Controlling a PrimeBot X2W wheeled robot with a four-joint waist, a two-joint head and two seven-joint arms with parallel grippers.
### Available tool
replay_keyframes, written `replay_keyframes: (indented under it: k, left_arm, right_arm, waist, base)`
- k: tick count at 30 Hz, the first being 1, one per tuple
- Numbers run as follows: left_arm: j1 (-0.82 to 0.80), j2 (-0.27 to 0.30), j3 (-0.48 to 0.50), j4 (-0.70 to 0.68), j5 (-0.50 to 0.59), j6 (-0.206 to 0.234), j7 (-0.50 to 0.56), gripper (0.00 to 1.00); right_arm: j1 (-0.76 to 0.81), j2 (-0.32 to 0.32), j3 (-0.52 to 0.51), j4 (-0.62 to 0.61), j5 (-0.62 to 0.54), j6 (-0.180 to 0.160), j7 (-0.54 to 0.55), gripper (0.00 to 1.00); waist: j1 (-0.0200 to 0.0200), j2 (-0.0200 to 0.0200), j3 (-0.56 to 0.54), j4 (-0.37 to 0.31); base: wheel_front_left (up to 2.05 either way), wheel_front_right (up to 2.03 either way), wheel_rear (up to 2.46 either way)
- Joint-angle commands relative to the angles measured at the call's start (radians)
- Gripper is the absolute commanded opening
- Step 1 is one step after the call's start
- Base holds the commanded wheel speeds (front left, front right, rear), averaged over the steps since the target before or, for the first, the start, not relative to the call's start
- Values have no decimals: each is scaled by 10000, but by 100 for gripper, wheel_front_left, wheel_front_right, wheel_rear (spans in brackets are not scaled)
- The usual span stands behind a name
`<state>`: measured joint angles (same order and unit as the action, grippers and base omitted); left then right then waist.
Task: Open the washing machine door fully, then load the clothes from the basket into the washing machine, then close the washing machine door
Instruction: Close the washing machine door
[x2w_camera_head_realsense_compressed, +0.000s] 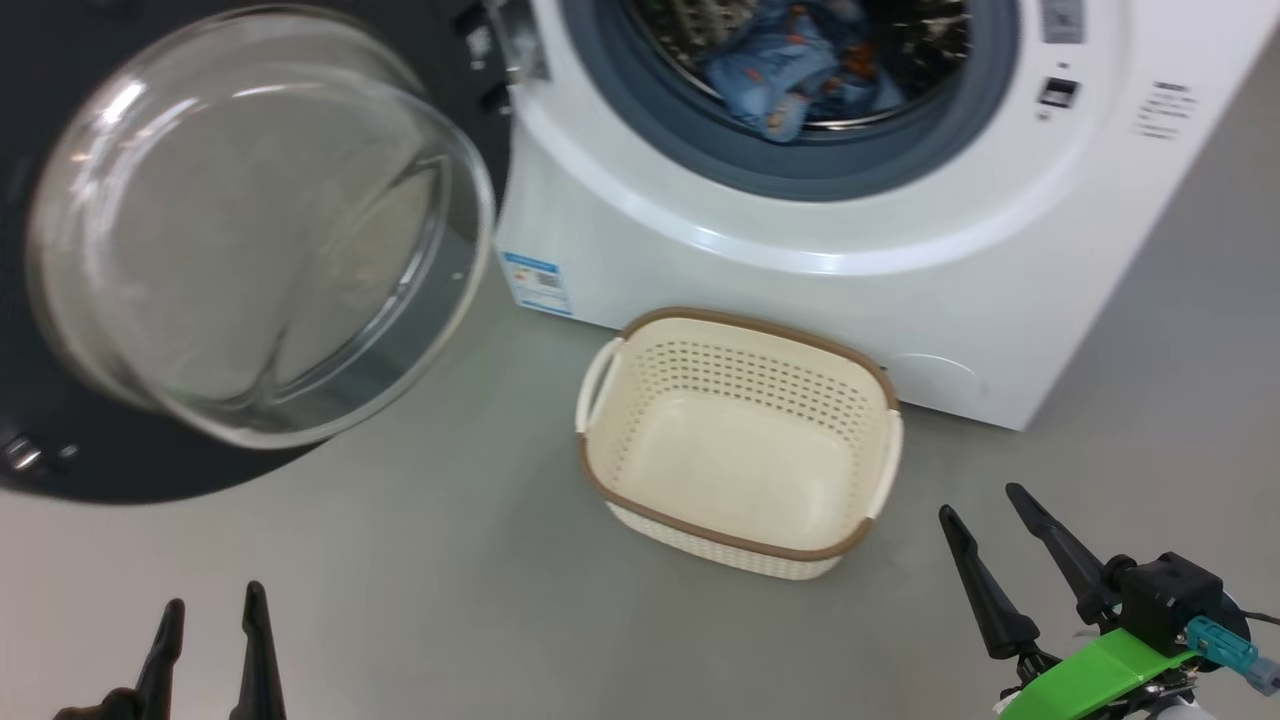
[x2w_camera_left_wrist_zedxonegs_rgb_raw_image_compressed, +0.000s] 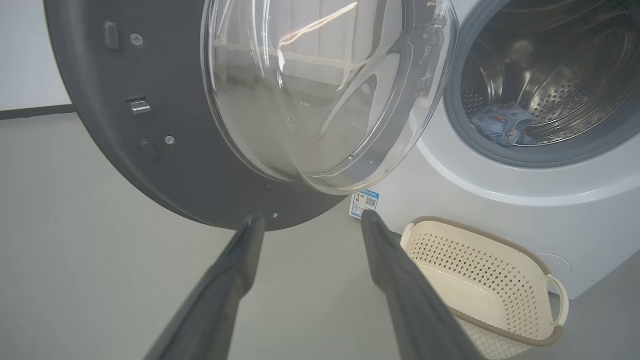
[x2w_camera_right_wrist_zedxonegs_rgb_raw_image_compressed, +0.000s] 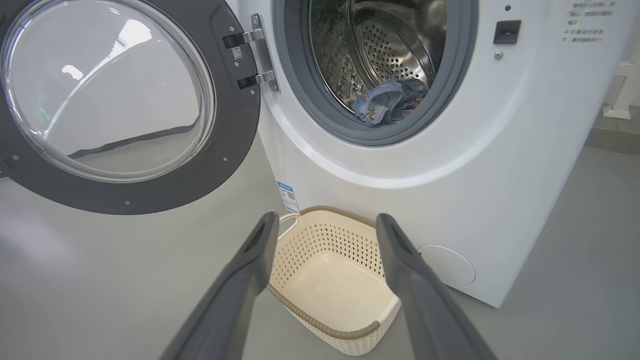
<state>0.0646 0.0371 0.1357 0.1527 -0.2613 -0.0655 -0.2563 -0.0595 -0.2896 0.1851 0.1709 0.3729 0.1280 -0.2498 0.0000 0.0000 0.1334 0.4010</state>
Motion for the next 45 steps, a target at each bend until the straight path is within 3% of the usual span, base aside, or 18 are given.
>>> replay_keyframes:
  k: [1, 15, 25, 27, 28, 29, 33, 36, 39, 42, 45]
  left_arm:
    - [-43, 132, 266, -229, -57, 102, -55, 100]
    - [736, 132, 536, -1130, -887, 923, -55, 100]
    - [995, 132, 520, -1574, -1241, 1138, -55, 100]
    - [909, 132, 663, -1666, -1483, 1022, -55, 43]
    - [848, 132, 769, -1729, -1521, 930, -55, 18]
    - [754, 132, 926, -1821, -1496, 823, -55, 0]
    - [71, 184, 1854, -2198, -1506, 164, -55, 0]
    - [-762, 614, 2587, -2242, -1629, -235, -55, 0]
    - [-2457, 2023, 2983, -1464, -2180, -579, -55, 0]
    - [-3540, 2771, 2924, -565, -3065, -634, -55, 0]
    - [-4507, 3561, 2774, 328, -4606, -646, 54, 0]
  right_arm:
    - [-239, -175, 268, -203, 90, 27, -120, 100]
    - [-1648, -596, 1914, 302, 441, 27, -120, 100]
    - [-2072, -746, 2362, 527, 669, 27, -120, 100]
    - [-2007, -743, 2299, 529, 684, 27, -120, 100]
    - [-1953, -735, 2231, 522, 690, 27, -120, 100]
    - [-1884, -728, 2159, 514, 690, 27, -120, 100]
    - [-1459, -659, 1747, 421, 624, 27, -120, 100]
    - [-1035, -602, 1320, 296, 532, 27, -120, 100]
    - [-290, -483, 589, 6, 315, 27, -120, 100]
    - [42, -427, 242, -161, 205, 27, -120, 100]
    - [139, -407, 153, -300, 121, 27, -120, 100]
  waist:
    - [0, 0, -152, 1004]
    - [0, 0, 181, 1492]
    - [0, 0, 222, 1503]
    - [0, 0, 192, 1490]
    - [0, 0, 181, 1481]
    - [0, 0, 171, 1473]
    - [0, 0, 141, 1428]
    - [0, 0, 154, 1385]
    - [0, 0, 217, 1309]
    - [0, 0, 265, 1260]
    - [0, 0, 381, 1047]
  base:
    - [0, 0, 0]
    - [0, 0, 0]
    - [0, 0, 0]
    - [0, 0, 0]
    - [0, 0, 0]
    - [0, 0, 0]
    - [0, 0, 0]
    - [0, 0, 0]
    - [0, 0, 0]
    - [0, 0, 0]
    - [0, 0, 0]
